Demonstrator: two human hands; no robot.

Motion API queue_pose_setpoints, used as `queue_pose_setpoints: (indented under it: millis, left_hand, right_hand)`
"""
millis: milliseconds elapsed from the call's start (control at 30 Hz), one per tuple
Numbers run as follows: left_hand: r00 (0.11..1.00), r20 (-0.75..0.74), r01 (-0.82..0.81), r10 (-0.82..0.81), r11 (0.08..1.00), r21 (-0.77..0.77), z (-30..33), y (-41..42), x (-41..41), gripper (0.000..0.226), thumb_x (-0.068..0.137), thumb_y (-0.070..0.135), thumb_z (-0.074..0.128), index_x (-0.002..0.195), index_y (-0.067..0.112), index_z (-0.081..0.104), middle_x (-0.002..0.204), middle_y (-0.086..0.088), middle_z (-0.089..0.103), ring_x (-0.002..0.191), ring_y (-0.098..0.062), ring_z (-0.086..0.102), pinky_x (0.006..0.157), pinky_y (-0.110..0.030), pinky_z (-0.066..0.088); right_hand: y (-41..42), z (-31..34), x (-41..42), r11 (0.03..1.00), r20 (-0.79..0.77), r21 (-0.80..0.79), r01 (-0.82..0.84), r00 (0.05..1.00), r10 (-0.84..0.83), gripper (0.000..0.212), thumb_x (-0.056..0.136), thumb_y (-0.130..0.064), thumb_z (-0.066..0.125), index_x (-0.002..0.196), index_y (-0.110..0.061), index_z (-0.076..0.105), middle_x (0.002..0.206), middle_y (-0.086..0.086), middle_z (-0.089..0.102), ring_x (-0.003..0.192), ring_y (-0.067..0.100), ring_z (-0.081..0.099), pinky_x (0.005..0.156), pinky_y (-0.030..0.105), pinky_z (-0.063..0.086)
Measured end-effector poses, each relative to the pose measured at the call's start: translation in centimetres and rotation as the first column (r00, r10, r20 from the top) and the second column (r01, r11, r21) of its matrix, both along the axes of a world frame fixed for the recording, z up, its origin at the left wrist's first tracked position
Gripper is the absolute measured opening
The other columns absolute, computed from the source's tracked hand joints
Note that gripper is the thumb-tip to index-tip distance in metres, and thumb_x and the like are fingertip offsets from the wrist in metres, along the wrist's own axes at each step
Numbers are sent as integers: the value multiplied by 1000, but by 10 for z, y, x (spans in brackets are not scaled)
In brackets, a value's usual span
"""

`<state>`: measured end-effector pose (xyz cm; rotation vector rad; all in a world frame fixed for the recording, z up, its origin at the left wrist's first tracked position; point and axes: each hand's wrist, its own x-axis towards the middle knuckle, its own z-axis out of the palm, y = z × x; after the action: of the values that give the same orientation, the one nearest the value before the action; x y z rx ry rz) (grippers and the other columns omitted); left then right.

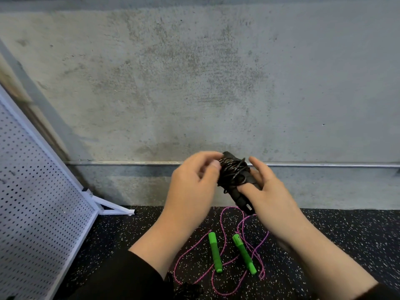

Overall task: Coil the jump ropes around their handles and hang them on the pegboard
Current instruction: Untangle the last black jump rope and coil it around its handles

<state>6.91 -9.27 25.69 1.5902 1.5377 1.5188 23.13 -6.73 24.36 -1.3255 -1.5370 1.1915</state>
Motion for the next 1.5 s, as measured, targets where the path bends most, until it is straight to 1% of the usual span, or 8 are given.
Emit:
queue_pose_setpoints:
  millis: [100,267,467,600,700,1167,1300,1500]
  left_hand:
    - [905,358,-110,228,941,-321,-7,6,-11,14,99,36,63,113,33,63,110,4,69,103,-19,68,88,-41,57]
    - [648,749,343,139,825,-450,-9,7,-17,36,97,48,61,108,15,70,96,-6,74,87,-20,69,84,-39,53]
    - [726,686,311,58,861,-402,-17,3,-34,23,98,30,65,112,13,72,104,-7,77,85,-17,72,86,-38,55]
    - [795,604,287,52,845,-451,-27,-3,-47,34,95,30,70,123,11,67,110,-7,75,81,-16,69,72,-30,54]
    - [816,574,275,73,824,-495,-37,-8,-58,36,97,34,67,125,12,65,113,-8,74,85,-16,68,71,-29,54]
    - [917,348,152,196,635,-757,-111,-20,-98,31,101,42,58,114,16,67,114,-4,70,105,-24,63,92,-41,46]
    - [947,241,81,212,569,-819,-146,-22,-94,19,99,33,59,100,15,66,98,-3,69,88,-21,60,78,-35,42]
    - [939,217,95,268,403,-910,-218,-42,-84,13,93,15,51,87,14,62,75,-5,56,67,-20,52,65,-31,39]
  right_hand:
    - [-3,-1,-4,997,-162,-71,-19,987,7,67,97,-8,53,154,-35,33,128,-26,64,120,3,61,109,39,46]
    - [-5,-5,-13,968,-358,-182,-174,928,100,69,97,2,50,148,-43,37,112,-32,69,113,0,66,85,23,53]
    - [-5,-9,-26,956,-326,-214,-200,937,123,75,90,-35,70,155,-34,34,129,-10,69,112,9,69,107,44,49]
    - [-5,-15,-36,944,-249,-255,-210,958,145,67,94,-16,70,152,-23,38,112,-1,76,99,15,75,84,34,59]
    - [-6,-29,-49,922,-283,-336,-193,954,97,68,91,-9,73,151,-17,41,119,9,73,101,22,74,90,43,60]
    - [-23,-123,-102,807,-254,-558,-194,966,56,40,94,-2,66,132,-8,56,103,7,74,71,14,74,60,31,59]
    - [-35,-164,-105,767,-226,-619,-170,974,34,52,93,-3,67,140,-13,46,108,12,73,88,24,73,88,47,60]
    - [-57,-244,-100,656,-190,-742,-140,982,-5,43,94,-3,67,134,-7,50,111,19,73,79,24,73,65,35,60]
